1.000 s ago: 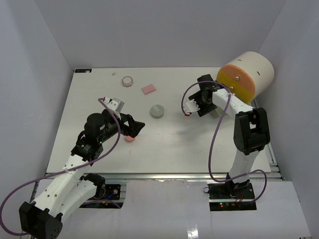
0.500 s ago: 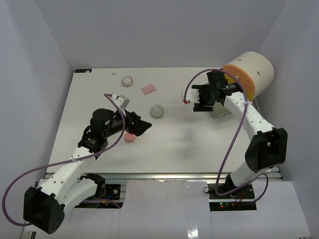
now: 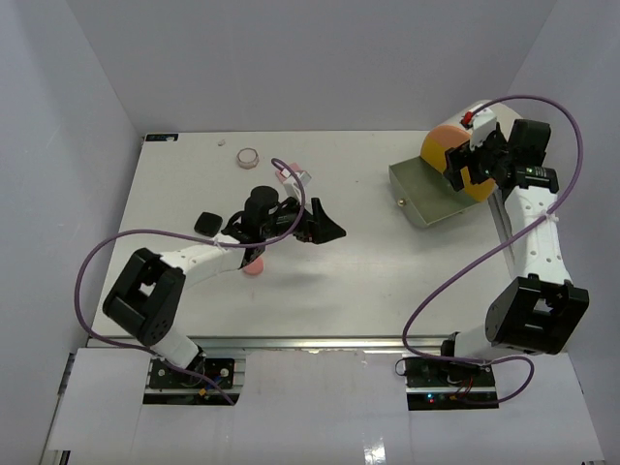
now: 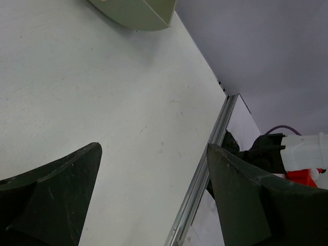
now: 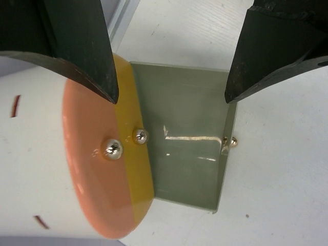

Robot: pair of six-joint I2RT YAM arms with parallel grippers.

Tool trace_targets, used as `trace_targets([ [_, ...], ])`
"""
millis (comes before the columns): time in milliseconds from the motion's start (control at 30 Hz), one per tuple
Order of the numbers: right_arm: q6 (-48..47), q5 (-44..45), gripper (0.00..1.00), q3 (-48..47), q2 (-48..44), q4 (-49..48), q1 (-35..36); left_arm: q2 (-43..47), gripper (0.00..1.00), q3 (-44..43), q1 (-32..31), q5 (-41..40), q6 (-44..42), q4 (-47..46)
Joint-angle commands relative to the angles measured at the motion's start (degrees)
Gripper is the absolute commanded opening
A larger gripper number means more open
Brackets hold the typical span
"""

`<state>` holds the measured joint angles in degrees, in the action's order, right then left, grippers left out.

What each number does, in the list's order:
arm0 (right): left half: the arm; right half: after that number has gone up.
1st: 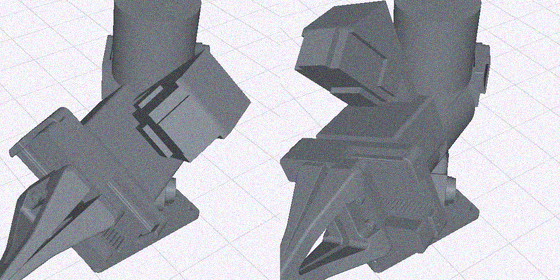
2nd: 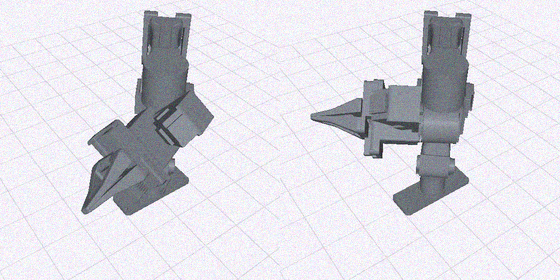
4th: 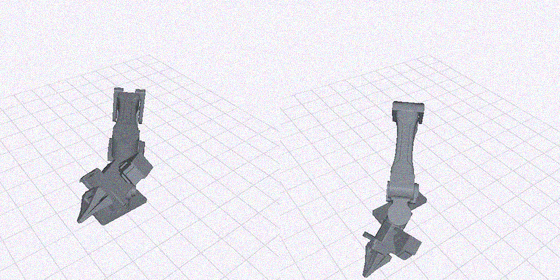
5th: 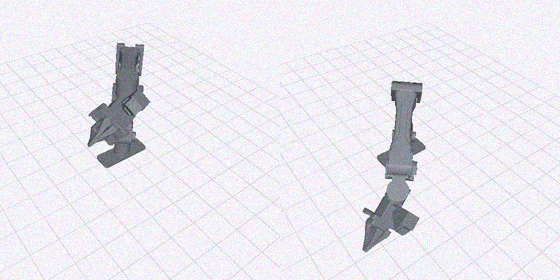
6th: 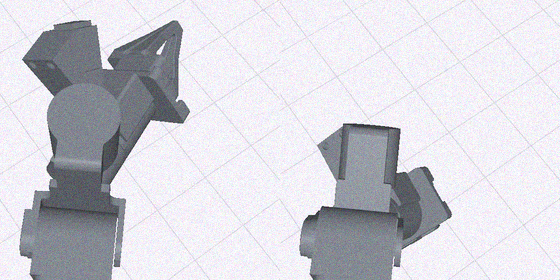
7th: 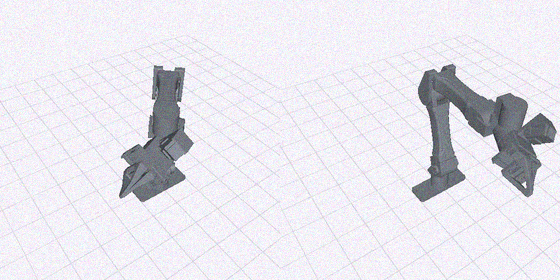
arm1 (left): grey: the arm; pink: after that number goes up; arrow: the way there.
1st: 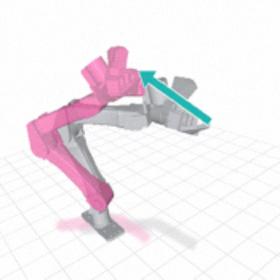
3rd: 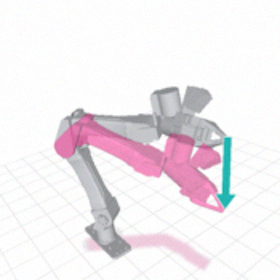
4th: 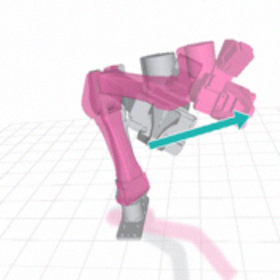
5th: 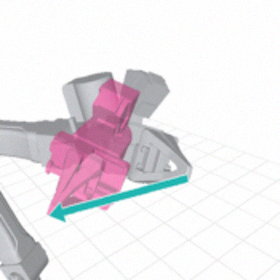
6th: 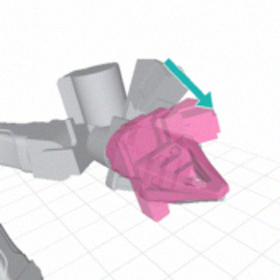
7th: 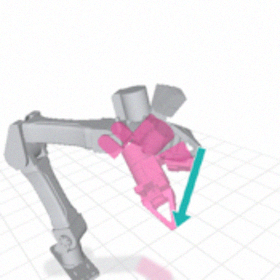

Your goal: Organize the makeup

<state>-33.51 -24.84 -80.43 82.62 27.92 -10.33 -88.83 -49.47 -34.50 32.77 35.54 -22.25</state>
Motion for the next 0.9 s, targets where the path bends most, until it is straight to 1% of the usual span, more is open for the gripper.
trace_targets([
  [0, 3.8, -3.7, 0.90, -11.5, 4.1, -2.0, -5.7, -9.0, 0.94, -6.2, -1.5, -1.0, 2.5, -7.9],
  [67, 2.7, -8.9, 0.90, -16.7, 7.5, 1.0, -8.9, -13.3, 0.94, -8.9, -2.1, -1.5, 2.8, -9.8],
  [100, 2.4, -12.9, 0.90, -19.8, 8.8, 1.8, -11.2, -14.9, 0.94, -9.9, -2.2, -1.9, 3.0, -11.0],
  [167, 1.4, -17.1, 0.90, -21.7, 11.5, 2.7, -13.5, -19.1, 0.94, -12.8, -2.4, -2.1, 3.0, -11.8],
  [333, -1.3, -20.6, 0.91, -27.9, 17.2, 3.6, -15.4, -26.7, 0.94, -19.3, -2.5, -2.6, 2.8, -14.0],
  [500, -1.1, -21.4, 0.93, -37.1, 24.1, 8.0, -15.4, -32.8, 0.94, -25.2, -2.6, -2.1, 2.4, -14.9],
  [867, -3.7, -19.6, 0.92, -34.7, 26.6, 8.8, -15.4, -40.0, 0.94, -31.8, -2.8, 0.3, 2.9, -17.0],
])
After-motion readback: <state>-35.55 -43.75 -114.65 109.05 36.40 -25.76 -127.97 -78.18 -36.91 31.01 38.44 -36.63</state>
